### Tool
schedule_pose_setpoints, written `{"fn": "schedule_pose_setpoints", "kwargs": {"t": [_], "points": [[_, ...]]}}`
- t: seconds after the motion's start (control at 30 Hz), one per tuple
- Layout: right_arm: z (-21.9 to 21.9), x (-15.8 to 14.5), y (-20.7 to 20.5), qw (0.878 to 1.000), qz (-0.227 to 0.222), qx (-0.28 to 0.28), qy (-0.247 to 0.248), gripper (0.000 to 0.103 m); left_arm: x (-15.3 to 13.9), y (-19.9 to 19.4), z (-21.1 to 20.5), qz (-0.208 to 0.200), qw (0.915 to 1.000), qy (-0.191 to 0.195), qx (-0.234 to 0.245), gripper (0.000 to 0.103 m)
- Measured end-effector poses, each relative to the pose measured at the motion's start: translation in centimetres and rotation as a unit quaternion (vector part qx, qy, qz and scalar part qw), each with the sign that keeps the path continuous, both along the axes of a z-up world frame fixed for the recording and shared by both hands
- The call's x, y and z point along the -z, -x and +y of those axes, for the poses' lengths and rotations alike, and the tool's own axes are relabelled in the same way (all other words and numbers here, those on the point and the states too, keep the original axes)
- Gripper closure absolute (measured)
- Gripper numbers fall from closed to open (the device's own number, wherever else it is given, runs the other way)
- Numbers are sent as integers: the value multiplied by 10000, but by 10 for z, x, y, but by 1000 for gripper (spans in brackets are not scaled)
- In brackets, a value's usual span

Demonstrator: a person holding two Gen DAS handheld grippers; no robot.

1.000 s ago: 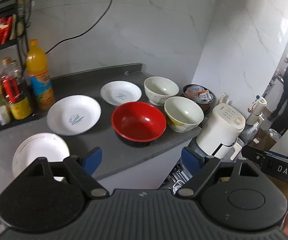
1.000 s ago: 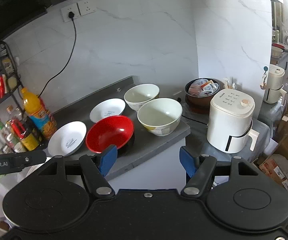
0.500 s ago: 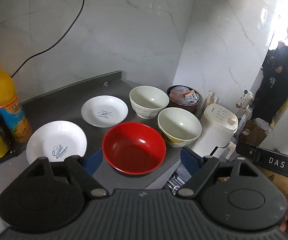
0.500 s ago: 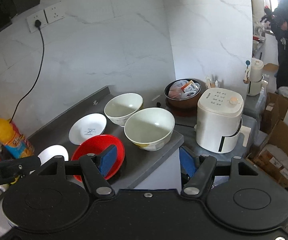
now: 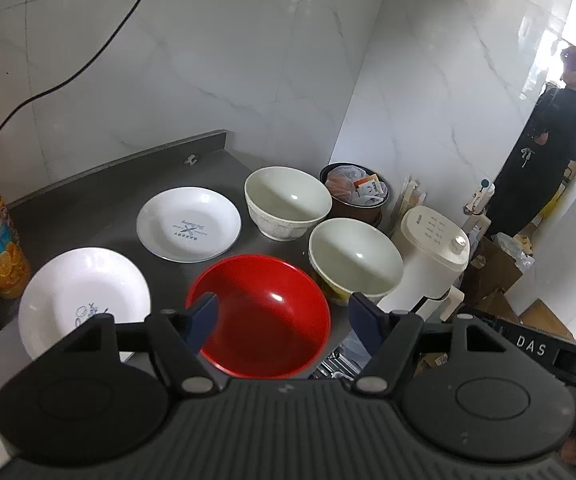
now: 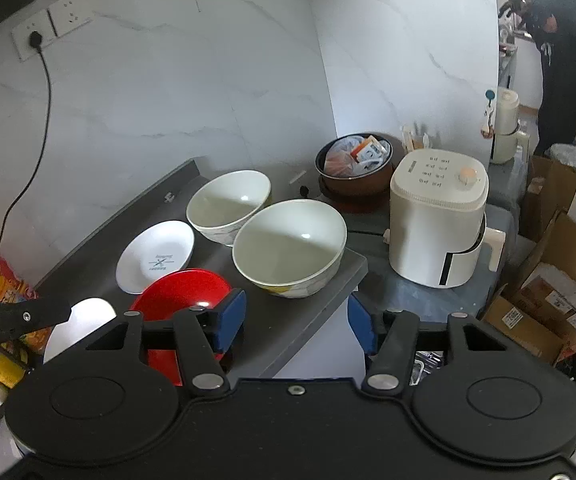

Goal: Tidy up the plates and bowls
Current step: 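Move both grippers toward the yellow-patterned white bowl beside the red bowl, then close the left gripper on the bowl rim while the right gripper grips the rim too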

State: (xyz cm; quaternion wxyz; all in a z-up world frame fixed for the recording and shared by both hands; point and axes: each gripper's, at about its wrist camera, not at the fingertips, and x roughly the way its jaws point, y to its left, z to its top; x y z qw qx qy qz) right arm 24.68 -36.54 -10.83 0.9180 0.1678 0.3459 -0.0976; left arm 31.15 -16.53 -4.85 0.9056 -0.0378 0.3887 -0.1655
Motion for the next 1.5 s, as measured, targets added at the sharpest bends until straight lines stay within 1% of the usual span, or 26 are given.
{"fn": "schedule_pose_setpoints", "kwargs": {"t": [0.17,0.3,0.43,0.53,0.63,0.7,0.77,0.83,0.9,1.0,1.1,1.2,1.43,1.5], "points": [[-14,11,-26,9999,60,-90,-93,48,7,-25,-12,74,9999,94,-77,38],[-28,20,-52,9993,107,-318,-180,54,18,-51,-29,126,9996,91,-216,44],[-49,31,-82,9983,194,-480,-252,57,30,-76,-50,267,9991,100,-328,47],[-64,42,-104,9973,314,-566,-340,59,42,-95,-66,353,9986,38,-399,49],[-75,53,-123,9959,430,-688,-390,61,54,-113,-81,466,9976,63,-517,53],[-82,61,-135,9947,541,-778,-406,64,63,-126,-91,567,9966,12,-604,58],[-90,69,-146,9933,625,-847,-478,65,71,-136,-99,669,9958,36,-631,61],[-96,75,-155,9920,718,-892,-533,65,78,-145,-108,713,9955,12,-624,64],[-99,82,-163,9903,810,-972,-577,68,87,-155,-116,828,9944,-49,-660,71],[-104,90,-175,9877,926,-1095,-625,69,100,-167,-123,983,9928,9,-682,73],[-106,96,-184,9854,1015,-1190,-671,71,114,-177,-130,1127,9906,-79,-775,76],[-107,101,-192,9835,1087,-1289,-657,71,127,-186,-133,1306,9877,-74,-853,79],[-109,114,-206,9786,1297,-1450,-669,73,150,-197,-136,1549,9818,-174,-1088,83],[-109,117,-209,9771,1330,-1504,-699,73,158,-200,-136,1666,9794,-164,-1130,89]]}}
